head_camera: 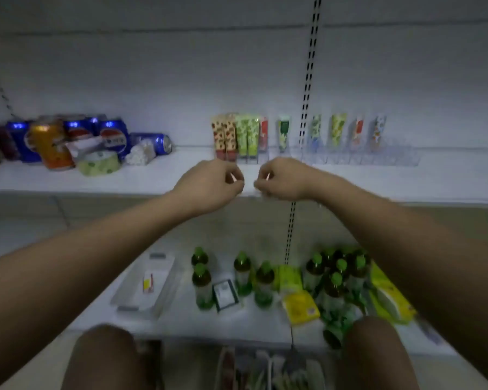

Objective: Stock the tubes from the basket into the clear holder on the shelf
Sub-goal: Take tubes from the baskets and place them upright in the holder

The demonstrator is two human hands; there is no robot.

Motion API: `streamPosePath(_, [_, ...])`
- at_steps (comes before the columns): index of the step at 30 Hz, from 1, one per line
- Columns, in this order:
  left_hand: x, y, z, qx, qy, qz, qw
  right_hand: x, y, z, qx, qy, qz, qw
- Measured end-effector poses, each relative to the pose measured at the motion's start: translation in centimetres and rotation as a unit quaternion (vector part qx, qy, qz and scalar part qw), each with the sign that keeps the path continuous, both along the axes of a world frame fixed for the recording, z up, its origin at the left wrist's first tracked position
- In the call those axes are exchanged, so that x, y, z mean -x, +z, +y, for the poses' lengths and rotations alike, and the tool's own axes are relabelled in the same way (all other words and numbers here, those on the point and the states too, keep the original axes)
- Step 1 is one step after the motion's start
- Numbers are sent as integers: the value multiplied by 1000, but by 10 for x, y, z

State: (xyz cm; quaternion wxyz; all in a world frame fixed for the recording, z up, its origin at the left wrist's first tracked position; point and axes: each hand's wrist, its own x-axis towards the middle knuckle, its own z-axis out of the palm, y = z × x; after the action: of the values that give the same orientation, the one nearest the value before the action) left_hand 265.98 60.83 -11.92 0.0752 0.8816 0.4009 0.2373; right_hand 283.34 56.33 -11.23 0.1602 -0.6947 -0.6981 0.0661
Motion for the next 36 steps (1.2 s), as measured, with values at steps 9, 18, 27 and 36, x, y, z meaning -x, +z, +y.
streamPosePath(9, [53,-163,-35,267,28,20,963,41,-122,-31,186,-3,94,978])
streamPosePath(18, [54,-347,-34,518,153,30,841,59,-324,-39,389,-68,174,902])
streamPosePath(27, [31,-467,-33,562,175,50,807,41,-445,-62,471,-135,206,847])
streamPosePath(36, [-16,-549,-43,509,161,74,842,43,-499,-63,497,-205,266,800])
